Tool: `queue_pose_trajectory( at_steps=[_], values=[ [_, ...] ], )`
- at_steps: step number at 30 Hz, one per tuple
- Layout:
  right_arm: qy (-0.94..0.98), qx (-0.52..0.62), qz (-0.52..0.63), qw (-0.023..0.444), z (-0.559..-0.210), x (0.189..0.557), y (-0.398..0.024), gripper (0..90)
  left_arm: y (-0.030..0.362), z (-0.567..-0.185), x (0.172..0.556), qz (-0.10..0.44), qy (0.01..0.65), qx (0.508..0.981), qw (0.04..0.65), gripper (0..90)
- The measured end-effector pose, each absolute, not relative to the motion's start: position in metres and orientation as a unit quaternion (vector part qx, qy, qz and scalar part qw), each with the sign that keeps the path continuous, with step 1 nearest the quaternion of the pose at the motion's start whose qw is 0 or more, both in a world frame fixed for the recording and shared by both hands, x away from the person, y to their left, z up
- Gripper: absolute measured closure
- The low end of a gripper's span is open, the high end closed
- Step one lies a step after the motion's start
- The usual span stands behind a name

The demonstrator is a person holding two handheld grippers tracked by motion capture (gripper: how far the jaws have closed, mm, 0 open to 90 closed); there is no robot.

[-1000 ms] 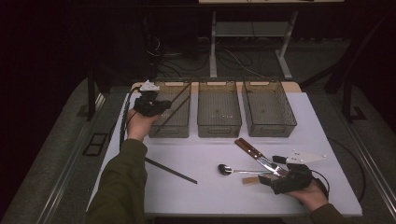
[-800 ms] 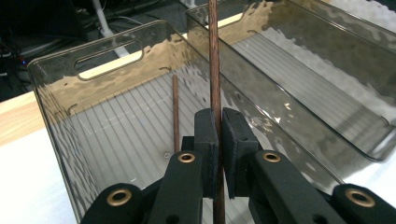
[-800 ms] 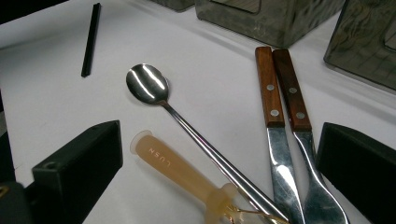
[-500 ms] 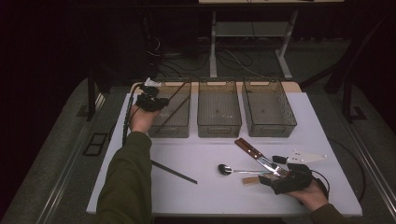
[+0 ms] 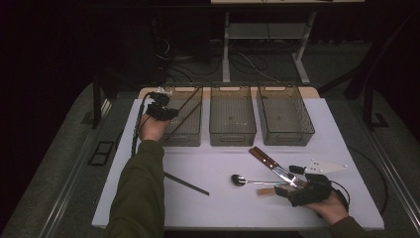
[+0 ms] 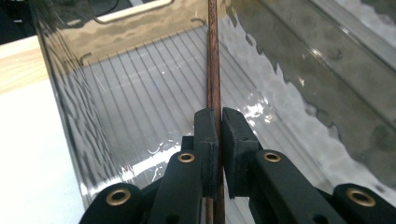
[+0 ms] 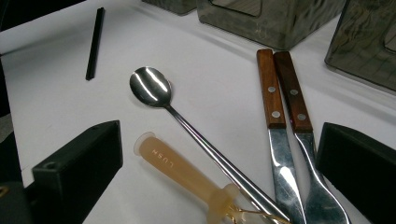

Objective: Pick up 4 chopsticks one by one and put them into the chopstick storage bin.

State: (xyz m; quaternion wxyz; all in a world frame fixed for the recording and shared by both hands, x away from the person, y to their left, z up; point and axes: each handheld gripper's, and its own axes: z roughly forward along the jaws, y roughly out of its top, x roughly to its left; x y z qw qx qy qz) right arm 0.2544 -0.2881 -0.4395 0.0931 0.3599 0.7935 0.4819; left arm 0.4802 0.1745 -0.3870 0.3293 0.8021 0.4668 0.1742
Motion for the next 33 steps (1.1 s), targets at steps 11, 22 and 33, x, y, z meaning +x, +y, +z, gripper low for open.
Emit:
queue_pose_trajectory(
  at_steps=[11, 22, 33],
  values=[
    [0.794, 0.359, 0.482, 0.094, -0.439, 0.254, -0.288, 0.5, 0.173, -0.386, 0.479, 0.179, 0.465, 0.801, 0.332, 64.2],
    [0.794, 0.359, 0.481, 0.095, -0.439, 0.254, -0.288, 0.5, 0.173, -0.369, 0.466, 0.167, 0.438, 0.808, 0.356, 48.3],
    [0.796, 0.358, 0.478, 0.097, -0.439, 0.254, -0.287, 0.5, 0.182, -0.349, 0.427, 0.159, 0.403, 0.814, 0.386, 40.3]
  ],
)
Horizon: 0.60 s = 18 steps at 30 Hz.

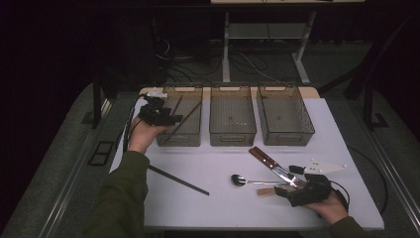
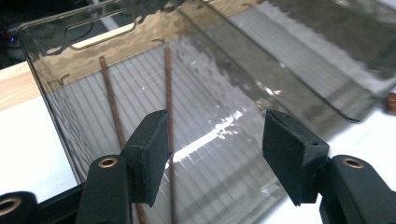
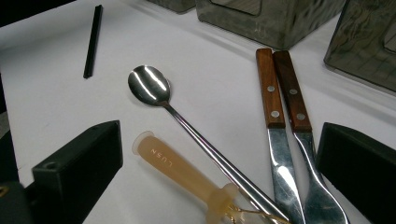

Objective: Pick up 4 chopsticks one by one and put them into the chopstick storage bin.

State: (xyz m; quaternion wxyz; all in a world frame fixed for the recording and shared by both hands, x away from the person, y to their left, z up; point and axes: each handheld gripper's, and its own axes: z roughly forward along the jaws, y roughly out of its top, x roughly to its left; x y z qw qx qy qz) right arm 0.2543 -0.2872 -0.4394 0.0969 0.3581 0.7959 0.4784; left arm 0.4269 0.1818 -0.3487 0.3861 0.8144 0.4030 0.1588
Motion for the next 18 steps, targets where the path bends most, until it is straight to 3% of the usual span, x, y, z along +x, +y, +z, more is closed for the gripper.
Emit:
queue_pose_trajectory(
  at_steps=[10, 18],
  values=[
    [0.797, 0.358, 0.477, 0.098, -0.439, 0.254, -0.287, 0.5, 0.175, -0.353, 0.381, 0.149, 0.368, 0.827, 0.398, 43.3],
    [0.797, 0.358, 0.477, 0.098, -0.439, 0.254, -0.287, 0.5, 0.164, -0.364, 0.351, 0.143, 0.330, 0.840, 0.405, 64.3]
  ],
)
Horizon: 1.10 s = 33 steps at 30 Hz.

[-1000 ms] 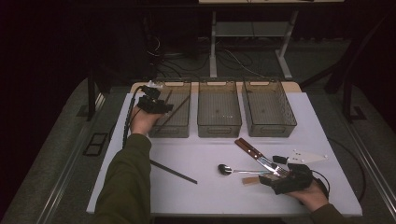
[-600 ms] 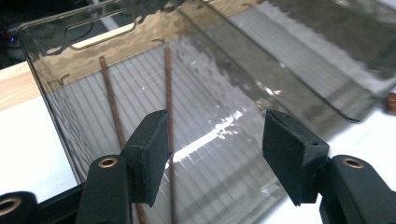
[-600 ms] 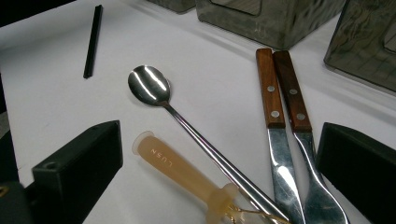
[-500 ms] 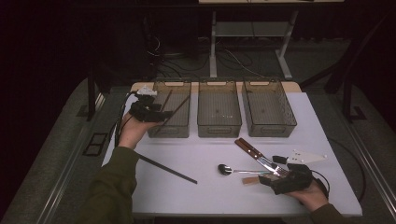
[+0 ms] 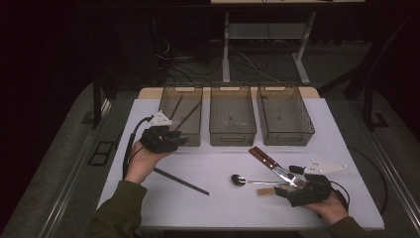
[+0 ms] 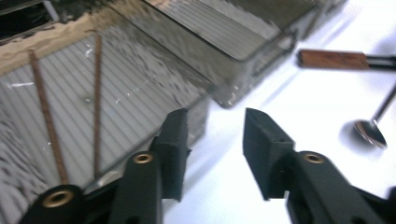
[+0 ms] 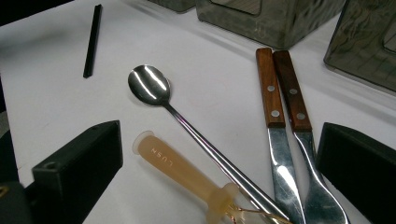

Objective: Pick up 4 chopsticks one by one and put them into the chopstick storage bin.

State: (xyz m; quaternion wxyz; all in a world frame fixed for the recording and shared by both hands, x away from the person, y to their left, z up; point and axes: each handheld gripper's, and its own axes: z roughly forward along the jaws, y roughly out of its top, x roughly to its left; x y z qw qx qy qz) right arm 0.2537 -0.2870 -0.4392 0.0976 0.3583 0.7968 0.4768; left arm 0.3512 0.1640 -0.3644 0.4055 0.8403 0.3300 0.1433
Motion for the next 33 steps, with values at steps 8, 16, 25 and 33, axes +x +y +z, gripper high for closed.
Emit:
queue_pose_trajectory(
  at_steps=[8, 16, 25, 33],
  values=[
    [0.797, 0.358, 0.476, 0.099, -0.439, 0.253, -0.287, 0.5, 0.159, -0.379, 0.326, 0.129, 0.306, 0.847, 0.416, 83.0],
    [0.796, 0.359, 0.477, 0.102, -0.439, 0.253, -0.287, 0.5, 0.158, -0.392, 0.307, 0.118, 0.288, 0.856, 0.412, 89.8],
    [0.797, 0.359, 0.475, 0.102, -0.439, 0.253, -0.286, 0.5, 0.153, -0.405, 0.288, 0.100, 0.274, 0.864, 0.410, 89.8],
    [0.797, 0.359, 0.475, 0.104, -0.439, 0.253, -0.286, 0.5, 0.143, -0.413, 0.272, 0.081, 0.254, 0.875, 0.404, 89.8]
  ],
)
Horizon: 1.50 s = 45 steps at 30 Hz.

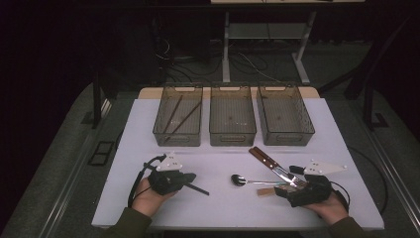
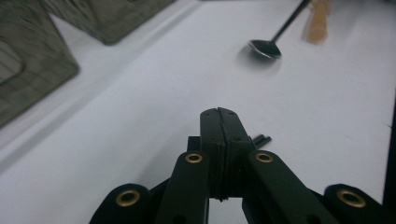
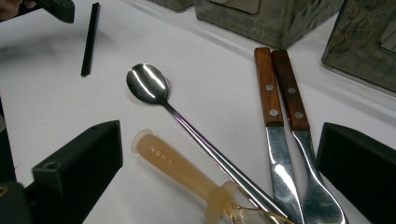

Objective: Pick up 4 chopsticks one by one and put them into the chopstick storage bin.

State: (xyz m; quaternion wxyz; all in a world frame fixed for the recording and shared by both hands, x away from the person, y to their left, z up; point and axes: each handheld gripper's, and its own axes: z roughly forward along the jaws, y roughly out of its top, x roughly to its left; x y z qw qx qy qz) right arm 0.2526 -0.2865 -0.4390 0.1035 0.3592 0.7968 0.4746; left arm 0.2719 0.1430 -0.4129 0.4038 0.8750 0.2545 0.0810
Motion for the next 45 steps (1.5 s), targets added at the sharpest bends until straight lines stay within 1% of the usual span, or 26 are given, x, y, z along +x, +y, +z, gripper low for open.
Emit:
queue_pose_trajectory(
  at_steps=[11, 17, 26, 31, 45],
  values=[
    [0.798, 0.359, 0.473, 0.103, -0.439, 0.253, -0.286, 0.5, 0.126, -0.424, 0.268, 0.058, 0.223, 0.892, 0.388, 89.8],
    [0.799, 0.359, 0.472, 0.104, -0.439, 0.253, -0.286, 0.5, 0.121, -0.428, 0.267, 0.042, 0.219, 0.896, 0.384, 89.9],
    [0.798, 0.359, 0.472, 0.104, -0.439, 0.253, -0.286, 0.5, 0.108, -0.438, 0.267, 0.026, 0.203, 0.910, 0.361, 89.8],
    [0.799, 0.359, 0.472, 0.105, -0.440, 0.253, -0.286, 0.5, 0.104, -0.440, 0.266, 0.024, 0.193, 0.915, 0.353, 89.8],
    [0.799, 0.359, 0.471, 0.105, -0.440, 0.253, -0.285, 0.5, 0.101, -0.442, 0.269, 0.028, 0.191, 0.918, 0.346, 89.9]
  ],
)
